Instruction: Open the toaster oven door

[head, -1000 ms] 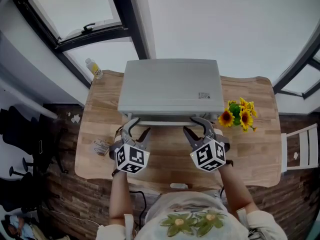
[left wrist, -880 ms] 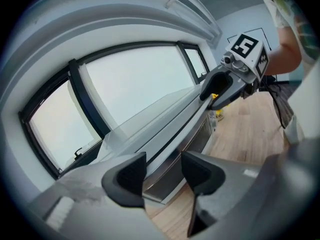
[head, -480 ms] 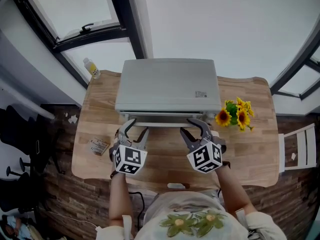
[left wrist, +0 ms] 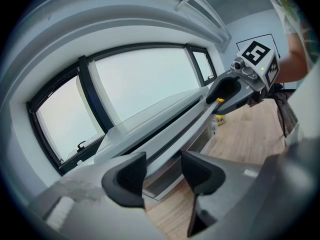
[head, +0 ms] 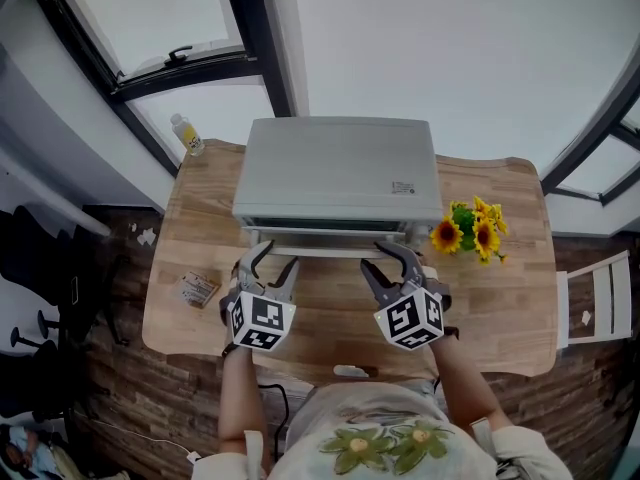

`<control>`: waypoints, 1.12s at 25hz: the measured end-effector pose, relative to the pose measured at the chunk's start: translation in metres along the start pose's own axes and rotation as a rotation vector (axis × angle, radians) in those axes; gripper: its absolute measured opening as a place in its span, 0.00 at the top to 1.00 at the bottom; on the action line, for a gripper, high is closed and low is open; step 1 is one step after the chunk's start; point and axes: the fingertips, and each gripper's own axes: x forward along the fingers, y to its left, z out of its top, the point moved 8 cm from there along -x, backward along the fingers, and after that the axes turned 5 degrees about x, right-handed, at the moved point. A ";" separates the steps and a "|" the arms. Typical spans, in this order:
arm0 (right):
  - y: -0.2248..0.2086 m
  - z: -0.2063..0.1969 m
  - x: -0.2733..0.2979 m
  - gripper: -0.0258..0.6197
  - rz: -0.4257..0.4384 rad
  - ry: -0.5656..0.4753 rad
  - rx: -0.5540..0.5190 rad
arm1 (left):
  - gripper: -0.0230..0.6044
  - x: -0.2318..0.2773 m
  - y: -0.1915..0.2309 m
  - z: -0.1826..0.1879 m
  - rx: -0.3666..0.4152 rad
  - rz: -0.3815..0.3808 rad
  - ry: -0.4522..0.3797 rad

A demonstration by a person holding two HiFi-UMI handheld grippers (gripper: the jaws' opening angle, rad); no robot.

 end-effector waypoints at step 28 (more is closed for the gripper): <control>0.033 -0.013 -0.020 0.74 0.038 0.022 -0.035 | 0.60 -0.024 -0.025 -0.019 -0.036 -0.027 0.017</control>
